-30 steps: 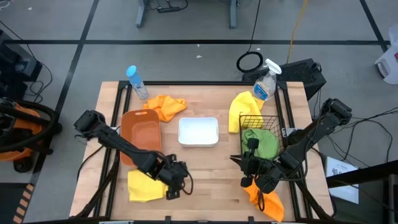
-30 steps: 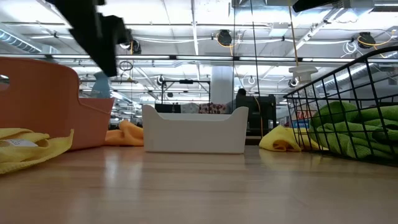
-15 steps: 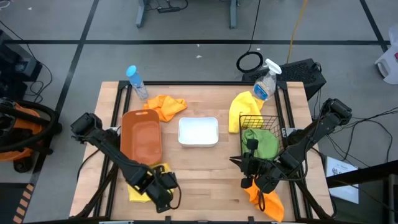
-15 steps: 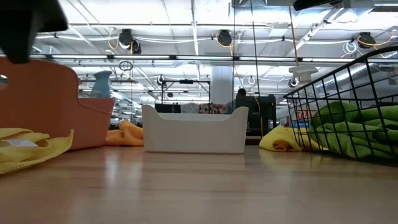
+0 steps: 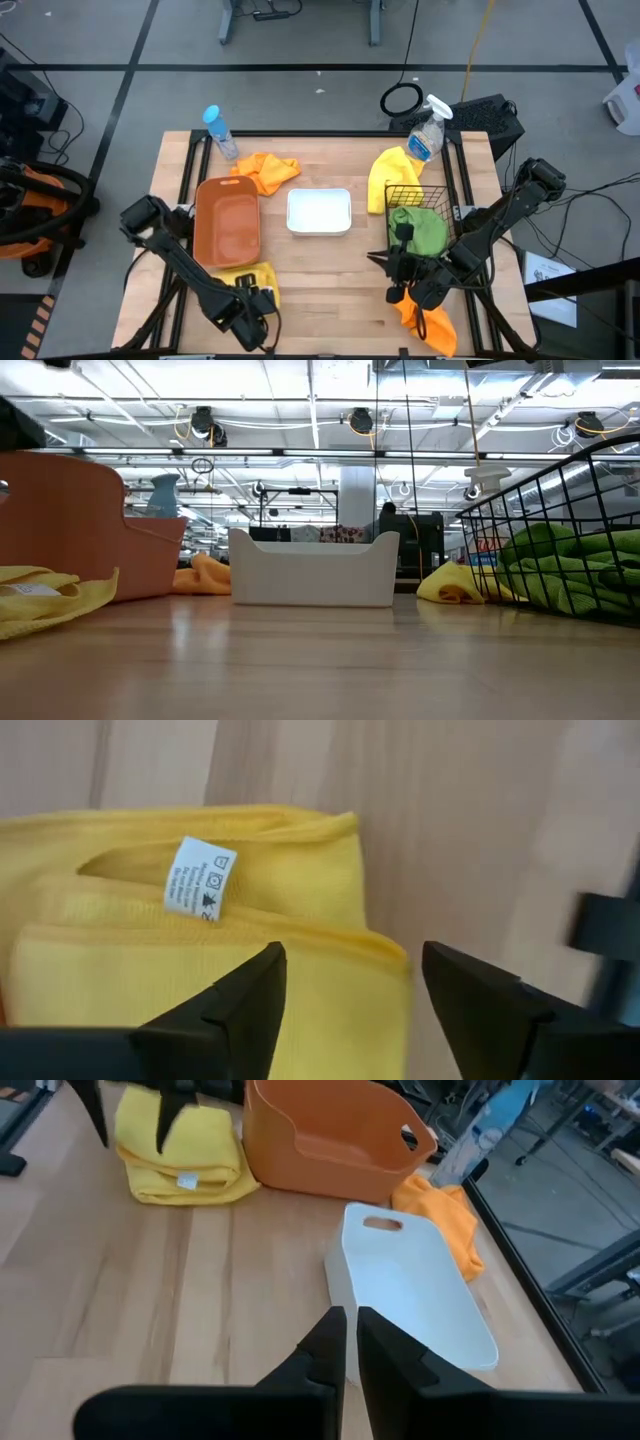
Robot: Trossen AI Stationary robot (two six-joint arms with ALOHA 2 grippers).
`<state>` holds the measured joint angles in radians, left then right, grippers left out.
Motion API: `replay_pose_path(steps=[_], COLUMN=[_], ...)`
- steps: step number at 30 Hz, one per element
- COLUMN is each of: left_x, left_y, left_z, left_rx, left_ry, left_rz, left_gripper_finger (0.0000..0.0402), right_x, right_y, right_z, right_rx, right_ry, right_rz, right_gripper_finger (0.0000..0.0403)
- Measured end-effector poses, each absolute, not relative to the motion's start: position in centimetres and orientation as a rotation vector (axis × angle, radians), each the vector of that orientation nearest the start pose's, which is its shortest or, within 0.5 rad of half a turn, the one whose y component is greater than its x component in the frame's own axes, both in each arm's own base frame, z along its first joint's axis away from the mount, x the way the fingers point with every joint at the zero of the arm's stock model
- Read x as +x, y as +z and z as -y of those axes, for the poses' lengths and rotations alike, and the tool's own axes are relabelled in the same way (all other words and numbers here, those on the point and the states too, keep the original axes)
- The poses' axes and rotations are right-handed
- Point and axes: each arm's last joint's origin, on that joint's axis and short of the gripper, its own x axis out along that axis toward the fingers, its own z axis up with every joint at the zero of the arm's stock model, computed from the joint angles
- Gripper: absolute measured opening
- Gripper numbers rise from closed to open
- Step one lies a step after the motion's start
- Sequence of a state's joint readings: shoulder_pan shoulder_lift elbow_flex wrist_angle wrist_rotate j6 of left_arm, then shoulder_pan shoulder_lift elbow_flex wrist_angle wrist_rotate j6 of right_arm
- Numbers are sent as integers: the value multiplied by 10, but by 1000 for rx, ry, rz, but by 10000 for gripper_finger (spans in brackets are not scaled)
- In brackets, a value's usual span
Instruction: Sort microfiber towel by color & place in baskets
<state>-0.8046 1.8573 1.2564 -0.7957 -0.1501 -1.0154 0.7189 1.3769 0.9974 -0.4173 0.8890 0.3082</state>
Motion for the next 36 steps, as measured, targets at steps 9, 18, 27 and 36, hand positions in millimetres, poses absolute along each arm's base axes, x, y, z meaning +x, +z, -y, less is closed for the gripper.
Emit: replay_pose_path(steps=[9, 18, 27, 36], left_x=[248, 252, 270, 305], left_y=[140, 136, 146, 190], left_z=[252, 257, 262, 263], left_rx=[-141, -154, -146, -15], left_ry=[178, 135, 147, 86], left_rz=[-1398, -1389, -1223, -1039], left_gripper_finger=[185, 26, 12, 10], right_x=[230, 231, 231, 231], right_y=[270, 272, 272, 272], right_z=[-167, -168, -168, -169], right_rx=[-280, -259, -213, -157], right_ry=[-234, -231, -238, -246], right_rz=[-479, -463, -455, -448], right_gripper_finger=[22, 22, 22, 22])
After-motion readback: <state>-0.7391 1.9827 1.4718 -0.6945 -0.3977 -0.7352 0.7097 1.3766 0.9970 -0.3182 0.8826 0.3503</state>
